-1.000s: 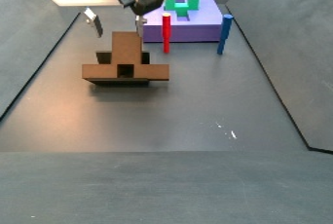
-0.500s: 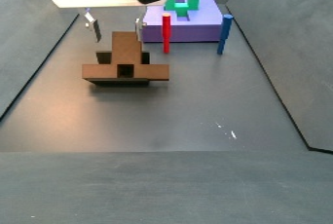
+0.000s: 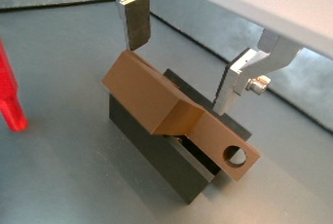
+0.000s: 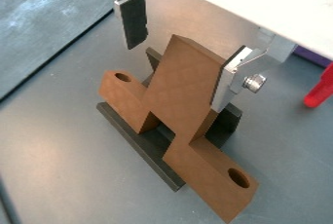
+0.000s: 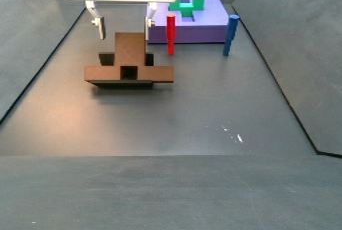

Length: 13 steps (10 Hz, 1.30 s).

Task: Pick up the brown object. Move up. Place the brown object on the fixture. Regrasp the brown object. Move to above the board. Insert the brown object.
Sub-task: Regrasp the brown object.

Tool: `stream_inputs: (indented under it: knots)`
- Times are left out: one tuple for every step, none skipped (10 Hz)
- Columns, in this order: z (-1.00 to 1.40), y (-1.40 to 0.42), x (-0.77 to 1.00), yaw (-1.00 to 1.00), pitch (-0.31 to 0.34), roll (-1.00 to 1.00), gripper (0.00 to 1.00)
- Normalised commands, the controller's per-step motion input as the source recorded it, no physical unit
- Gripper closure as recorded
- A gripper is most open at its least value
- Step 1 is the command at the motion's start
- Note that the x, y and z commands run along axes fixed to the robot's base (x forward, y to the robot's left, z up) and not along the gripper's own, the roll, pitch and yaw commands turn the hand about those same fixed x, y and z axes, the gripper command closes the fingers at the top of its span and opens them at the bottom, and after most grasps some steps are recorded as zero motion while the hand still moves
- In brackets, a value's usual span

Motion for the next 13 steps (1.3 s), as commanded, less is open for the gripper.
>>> stream_inputs:
  knots:
    - [-0.13, -0.15, 0.0, 0.1, 0.0, 0.83, 0.0]
    - [-0.13, -0.11, 0.0, 0.13, 0.0, 0.86, 0.0]
    - [-0.14, -0.08, 0.0, 0.16, 0.0, 0.81, 0.0]
    - [-0.17, -0.06, 0.0, 0.19, 0.0, 0.77, 0.0]
    - [-0.16, -0.06, 0.02, 0.21, 0.0, 0.76, 0.0]
    - [-0.08, -0.1, 0.24, 0.24, 0.0, 0.76, 0.0]
    - [-0.04, -0.13, 0.26, 0.17, 0.003, 0.7, 0.0]
    - [-0.09, -0.12, 0.23, 0.19, 0.0, 0.61, 0.0]
    - [-0.06, -0.16, 0.2, 0.17, 0.0, 0.56, 0.0]
    - [-0.09, -0.11, 0.03, 0.15, 0.0, 0.52, 0.0]
    - [-0.09, -0.09, 0.0, 0.16, 0.0, 0.48, 0.0]
    - [-0.07, -0.01, 0.0, 0.0, 0.0, 0.34, 0.0]
    - [0.0, 0.0, 0.0, 0.0, 0.0, 0.07, 0.0]
